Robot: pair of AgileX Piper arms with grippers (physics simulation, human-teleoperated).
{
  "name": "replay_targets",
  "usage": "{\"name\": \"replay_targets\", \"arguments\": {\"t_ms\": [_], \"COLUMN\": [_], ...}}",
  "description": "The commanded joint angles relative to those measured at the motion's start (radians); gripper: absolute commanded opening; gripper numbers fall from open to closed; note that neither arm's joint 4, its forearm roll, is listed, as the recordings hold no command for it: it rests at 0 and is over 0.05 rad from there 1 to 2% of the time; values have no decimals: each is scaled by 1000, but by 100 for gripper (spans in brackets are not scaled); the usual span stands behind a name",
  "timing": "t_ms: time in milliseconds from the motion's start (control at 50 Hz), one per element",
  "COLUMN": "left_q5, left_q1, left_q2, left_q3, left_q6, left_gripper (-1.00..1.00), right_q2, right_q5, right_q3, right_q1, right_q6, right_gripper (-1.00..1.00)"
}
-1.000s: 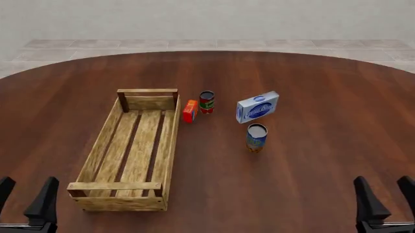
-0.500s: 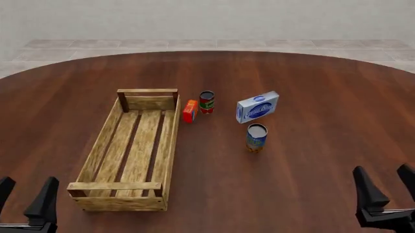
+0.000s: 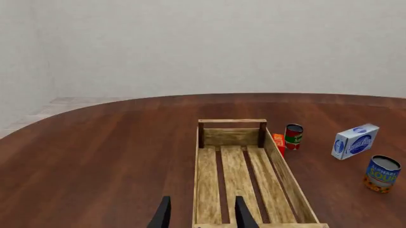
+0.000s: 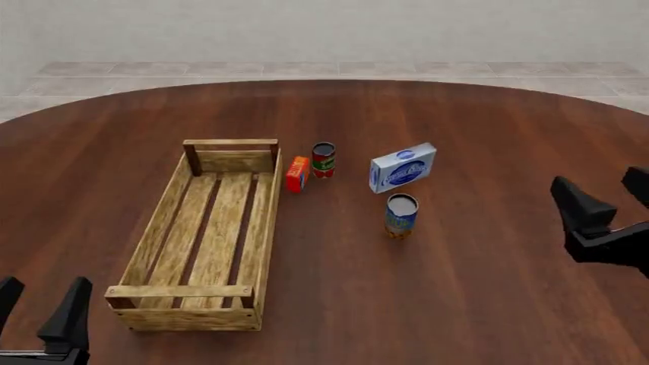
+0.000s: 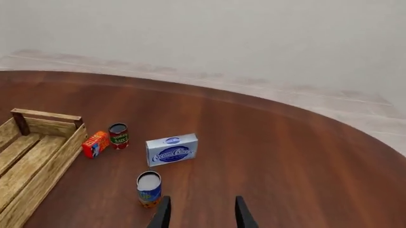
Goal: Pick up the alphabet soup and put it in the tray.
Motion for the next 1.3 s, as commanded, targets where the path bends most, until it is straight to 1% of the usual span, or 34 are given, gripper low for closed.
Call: {"name": "replay_targets", "arguments": {"t_ms": [20, 40, 60, 80, 120, 140, 160, 180, 200, 220, 240, 260, 280, 300, 340, 360, 380, 400, 440, 460, 480, 500, 540, 560, 600, 720, 740, 780, 840, 1000, 1140, 1160, 1220, 1300], "left_q5": [0, 0, 0, 0, 0, 0, 0, 0, 0, 0, 0, 0, 0, 0, 0, 0, 0, 0, 0, 0, 0, 0, 0, 0, 0, 0, 0, 0, 0, 0, 0, 0, 0, 0], "left_q1": [0, 0, 0, 0, 0, 0, 0, 0, 0, 0, 0, 0, 0, 0, 0, 0, 0, 0, 0, 0, 0, 0, 0, 0, 0, 0, 0, 0, 0, 0, 0, 0, 0, 0], "left_q2": [0, 0, 0, 0, 0, 0, 0, 0, 0, 0, 0, 0, 0, 0, 0, 0, 0, 0, 0, 0, 0, 0, 0, 0, 0, 0, 0, 0, 0, 0, 0, 0, 0, 0], "left_q3": [0, 0, 0, 0, 0, 0, 0, 0, 0, 0, 0, 0, 0, 0, 0, 0, 0, 0, 0, 0, 0, 0, 0, 0, 0, 0, 0, 0, 0, 0, 0, 0, 0, 0], "left_q6": [0, 0, 0, 0, 0, 0, 0, 0, 0, 0, 0, 0, 0, 0, 0, 0, 0, 0, 0, 0, 0, 0, 0, 0, 0, 0, 0, 0, 0, 0, 0, 0, 0, 0], "left_gripper": [100, 100, 100, 100, 100, 100, 100, 100, 100, 100, 100, 100, 100, 100, 100, 100, 100, 100, 100, 100, 100, 100, 100, 100, 100, 100, 100, 100, 100, 100, 100, 100, 100, 100], "right_q2": [188, 207, 230, 247, 264, 273, 288, 300, 311, 329, 332, 344, 356, 369, 387, 406, 430, 450, 489, 501, 519, 534, 548, 574, 583, 640, 651, 664, 689, 751, 803, 808, 819, 841], "right_q5": [111, 122, 135, 144, 154, 161, 171, 175, 180, 187, 187, 190, 190, 196, 203, 204, 211, 208, 220, 218, 218, 219, 215, 222, 216, 210, 206, 198, 195, 210, 214, 213, 217, 220], "right_q3": [-249, -267, -293, -309, -326, -352, -368, -388, -402, -414, -431, -439, -449, -462, -472, -488, -496, -505, -521, -528, -540, -547, -558, -570, -572, -594, -594, -596, -604, -641, -659, -660, -671, -681], "right_q1": [55, 89, 99, 106, 115, 105, 121, 121, 140, 149, 138, 156, 150, 159, 166, 163, 180, 175, 204, 194, 205, 201, 197, 215, 214, 240, 234, 228, 222, 225, 241, 240, 242, 243], "right_q6": [36, 72, 113, 135, 138, 120, 113, 118, 126, 102, 100, 74, 48, 58, 46, 70, 55, 53, 73, 83, 90, 74, 70, 52, 56, 44, 34, 36, 23, -1, 2, -11, -6, -25], "right_gripper": [100, 100, 100, 100, 100, 100, 100, 100, 100, 100, 100, 100, 100, 100, 100, 100, 100, 100, 100, 100, 100, 100, 100, 100, 100, 100, 100, 100, 100, 100, 100, 100, 100, 100]}}
